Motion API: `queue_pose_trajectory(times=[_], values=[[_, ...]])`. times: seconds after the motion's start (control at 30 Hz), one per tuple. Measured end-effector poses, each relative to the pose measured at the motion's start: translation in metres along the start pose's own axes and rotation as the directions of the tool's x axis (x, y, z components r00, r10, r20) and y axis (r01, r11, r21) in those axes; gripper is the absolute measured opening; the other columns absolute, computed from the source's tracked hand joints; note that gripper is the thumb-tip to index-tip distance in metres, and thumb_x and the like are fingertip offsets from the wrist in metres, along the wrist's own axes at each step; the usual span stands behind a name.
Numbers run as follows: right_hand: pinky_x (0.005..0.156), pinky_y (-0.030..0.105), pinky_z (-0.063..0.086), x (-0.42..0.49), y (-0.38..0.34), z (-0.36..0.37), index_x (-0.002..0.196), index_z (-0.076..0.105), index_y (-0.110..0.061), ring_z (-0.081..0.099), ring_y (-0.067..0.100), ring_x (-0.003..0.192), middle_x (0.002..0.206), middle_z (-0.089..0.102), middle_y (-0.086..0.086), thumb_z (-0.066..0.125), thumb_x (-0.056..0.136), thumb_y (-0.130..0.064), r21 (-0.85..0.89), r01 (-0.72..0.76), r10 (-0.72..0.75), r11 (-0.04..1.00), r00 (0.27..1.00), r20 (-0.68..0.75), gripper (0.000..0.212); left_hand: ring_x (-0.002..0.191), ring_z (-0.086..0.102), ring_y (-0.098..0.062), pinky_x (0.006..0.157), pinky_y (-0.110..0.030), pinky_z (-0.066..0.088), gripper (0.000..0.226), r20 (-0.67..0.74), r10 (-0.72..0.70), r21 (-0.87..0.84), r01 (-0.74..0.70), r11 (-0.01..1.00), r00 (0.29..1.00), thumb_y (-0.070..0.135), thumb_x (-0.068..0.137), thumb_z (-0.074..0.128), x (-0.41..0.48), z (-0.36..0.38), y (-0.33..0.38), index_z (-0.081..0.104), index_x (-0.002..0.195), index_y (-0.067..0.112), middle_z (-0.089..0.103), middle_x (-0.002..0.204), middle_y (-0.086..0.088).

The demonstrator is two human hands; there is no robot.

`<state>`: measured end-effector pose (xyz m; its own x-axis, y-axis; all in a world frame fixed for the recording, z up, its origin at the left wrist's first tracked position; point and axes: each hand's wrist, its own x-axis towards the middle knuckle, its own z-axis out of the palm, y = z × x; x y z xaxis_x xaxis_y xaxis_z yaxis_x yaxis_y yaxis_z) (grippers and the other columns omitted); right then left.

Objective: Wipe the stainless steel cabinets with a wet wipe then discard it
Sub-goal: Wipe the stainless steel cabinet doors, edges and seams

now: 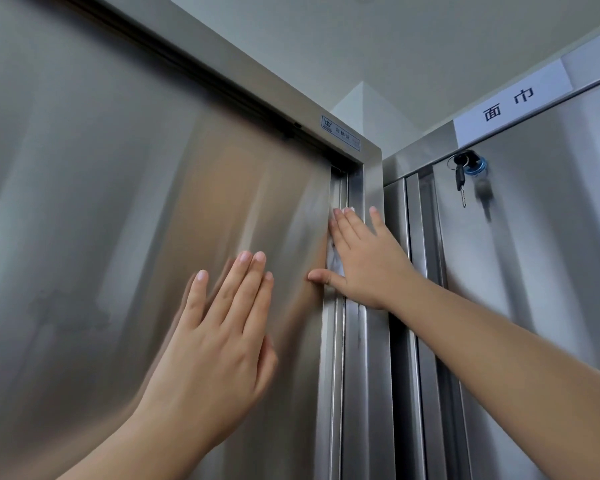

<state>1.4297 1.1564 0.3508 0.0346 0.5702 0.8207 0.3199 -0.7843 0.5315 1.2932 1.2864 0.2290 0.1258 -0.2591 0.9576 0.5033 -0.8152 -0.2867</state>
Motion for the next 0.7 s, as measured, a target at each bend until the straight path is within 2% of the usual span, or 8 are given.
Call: queue_pose_trajectory(times=[0.07, 0.23, 0.37, 0.5, 0.7], values=[[0.112, 0.048, -0.008, 0.010, 0.006, -0.002, 0.147, -0.002, -0.004, -0.001, 0.020, 0.144, 0.157, -0.001, 0.010, -0.025, 0.054, -0.074, -0.003, -0.006, 0.006, 1.000, 1.000, 0.000, 0.119, 0.130, 0.038, -0.036, 0.104, -0.052, 0.024, 0.058, -0.007, 0.000, 0.000, 0.000, 1.000, 1.000, 0.026, 0.082, 0.033, 0.000, 0.001, 0.000, 0.053, 0.127, -0.005, 0.043, 0.140, -0.020], [0.112, 0.048, -0.008, 0.015, 0.008, -0.001, 0.148, 0.002, -0.004, 0.000, 0.020, 0.144, 0.157, 0.002, 0.010, -0.030, 0.061, -0.063, 0.003, -0.039, 0.039, 0.999, 0.999, -0.035, 0.109, 0.129, 0.039, -0.036, 0.105, -0.051, 0.023, 0.058, -0.014, 0.004, 0.013, -0.004, 1.000, 1.000, 0.026, 0.082, 0.033, 0.000, 0.001, 0.000, 0.053, 0.127, -0.005, 0.044, 0.139, -0.020], [0.112, 0.049, -0.006, -0.001, 0.000, 0.007, 0.147, 0.005, -0.002, 0.001, 0.023, 0.144, 0.156, 0.004, 0.012, -0.044, 0.057, -0.062, -0.039, -0.010, 0.009, 0.999, 1.000, -0.026, 0.119, 0.130, 0.039, -0.036, 0.105, -0.051, 0.023, 0.058, -0.008, 0.000, 0.012, 0.000, 1.000, 1.000, 0.026, 0.082, 0.034, -0.001, 0.001, 0.000, 0.053, 0.127, -0.005, 0.043, 0.139, -0.020], [0.112, 0.048, -0.007, 0.014, 0.005, -0.002, 0.147, 0.004, -0.003, -0.001, 0.020, 0.144, 0.157, 0.002, 0.010, -0.032, 0.060, -0.066, -0.001, -0.059, 0.059, 0.998, 0.998, -0.031, 0.113, 0.129, 0.039, -0.036, 0.105, -0.052, 0.024, 0.057, -0.008, -0.006, 0.026, 0.006, 1.000, 1.000, 0.026, 0.082, 0.034, -0.003, 0.001, -0.001, 0.054, 0.126, -0.005, 0.044, 0.139, -0.020], [0.114, 0.040, 0.000, 0.033, 0.019, -0.009, 0.147, 0.008, -0.001, 0.002, 0.022, 0.144, 0.156, 0.005, 0.013, -0.025, 0.051, -0.074, -0.023, -0.023, 0.023, 0.999, 1.000, -0.006, 0.124, 0.127, 0.042, -0.037, 0.103, -0.052, 0.026, 0.057, -0.024, -0.004, 0.041, 0.005, 0.999, 1.000, 0.026, 0.080, 0.034, -0.005, 0.002, -0.001, 0.056, 0.123, -0.005, 0.045, 0.137, -0.020]])
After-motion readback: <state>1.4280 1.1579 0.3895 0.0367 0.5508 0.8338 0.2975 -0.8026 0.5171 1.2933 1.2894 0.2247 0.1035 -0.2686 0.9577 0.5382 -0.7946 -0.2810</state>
